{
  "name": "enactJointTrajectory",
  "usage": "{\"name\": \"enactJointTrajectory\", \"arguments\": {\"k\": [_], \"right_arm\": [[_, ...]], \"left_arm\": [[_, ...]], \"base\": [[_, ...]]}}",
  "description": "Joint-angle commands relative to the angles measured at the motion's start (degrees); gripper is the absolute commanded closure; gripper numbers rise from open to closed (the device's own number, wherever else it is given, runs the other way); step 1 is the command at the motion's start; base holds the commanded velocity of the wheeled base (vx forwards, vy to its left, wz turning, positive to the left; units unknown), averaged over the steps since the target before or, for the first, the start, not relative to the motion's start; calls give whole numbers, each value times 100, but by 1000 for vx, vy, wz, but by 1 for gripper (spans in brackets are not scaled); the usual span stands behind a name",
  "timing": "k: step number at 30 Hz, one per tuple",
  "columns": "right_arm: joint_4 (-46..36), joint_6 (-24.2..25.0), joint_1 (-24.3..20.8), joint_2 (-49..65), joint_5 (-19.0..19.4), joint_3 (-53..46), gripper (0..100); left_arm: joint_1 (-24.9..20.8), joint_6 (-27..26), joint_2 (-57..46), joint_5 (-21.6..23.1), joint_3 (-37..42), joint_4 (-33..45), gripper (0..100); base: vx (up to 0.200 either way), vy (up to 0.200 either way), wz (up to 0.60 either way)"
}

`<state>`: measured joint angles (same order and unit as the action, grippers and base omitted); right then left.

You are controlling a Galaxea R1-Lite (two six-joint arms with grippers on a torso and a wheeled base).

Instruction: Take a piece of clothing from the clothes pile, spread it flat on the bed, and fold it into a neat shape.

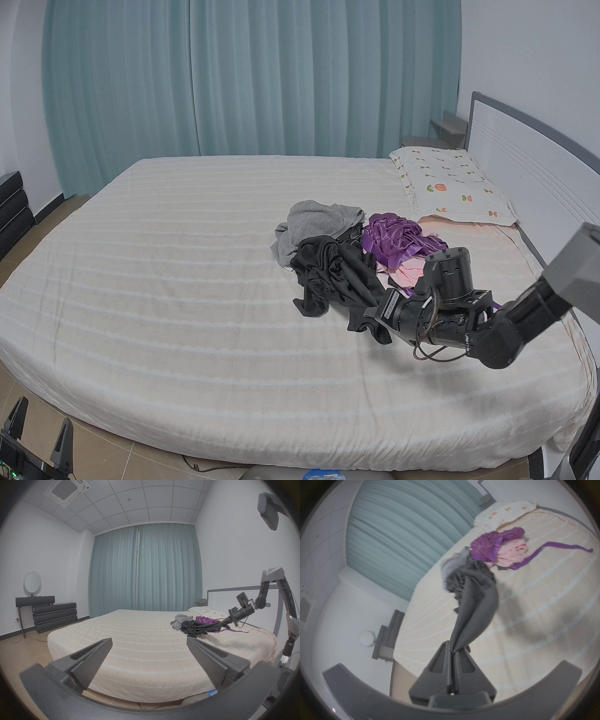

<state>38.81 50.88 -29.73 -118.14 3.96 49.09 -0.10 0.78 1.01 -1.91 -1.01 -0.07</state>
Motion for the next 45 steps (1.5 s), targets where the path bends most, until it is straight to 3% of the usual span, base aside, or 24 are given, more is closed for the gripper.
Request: {"name": "enactJointTrajectory", "arguments": {"k": [1,5,19,25,29,36,37,38,45], "right_arm": [[232,-17,-744,1689,-97,-822,100],[232,-105,-1026,2348,-141,-910,100],[592,-694,-1017,3086,-115,-954,100],[1330,-1037,-1017,3130,-53,-1103,100],[1357,-1107,-1008,3078,-36,-1077,100],[1357,-1133,-1017,3051,-36,-1077,100],[1357,-1142,-999,3042,-36,-1051,100],[1357,-1142,-991,3042,-36,-1033,100],[1357,-1142,-973,3034,-27,-989,100]], "left_arm": [[1,1,-66,-2,101,-1,0],[1,1,-66,-2,101,-1,0],[-8,-52,-66,60,101,-1,0],[-25,-377,-22,561,-92,-265,0],[-43,353,1235,754,-1103,-555,0],[-333,379,2263,1123,-989,-573,0],[-623,388,2650,1527,-936,-538,0],[-693,379,2878,1598,-910,-546,0],[-781,370,4452,2090,-883,-713,0]], "base": [[0,0,0],[0,0,0],[0,0,0],[0,0,0],[0,0,0],[0,0,0],[0,0,0],[0,0,0],[0,0,0]]}}
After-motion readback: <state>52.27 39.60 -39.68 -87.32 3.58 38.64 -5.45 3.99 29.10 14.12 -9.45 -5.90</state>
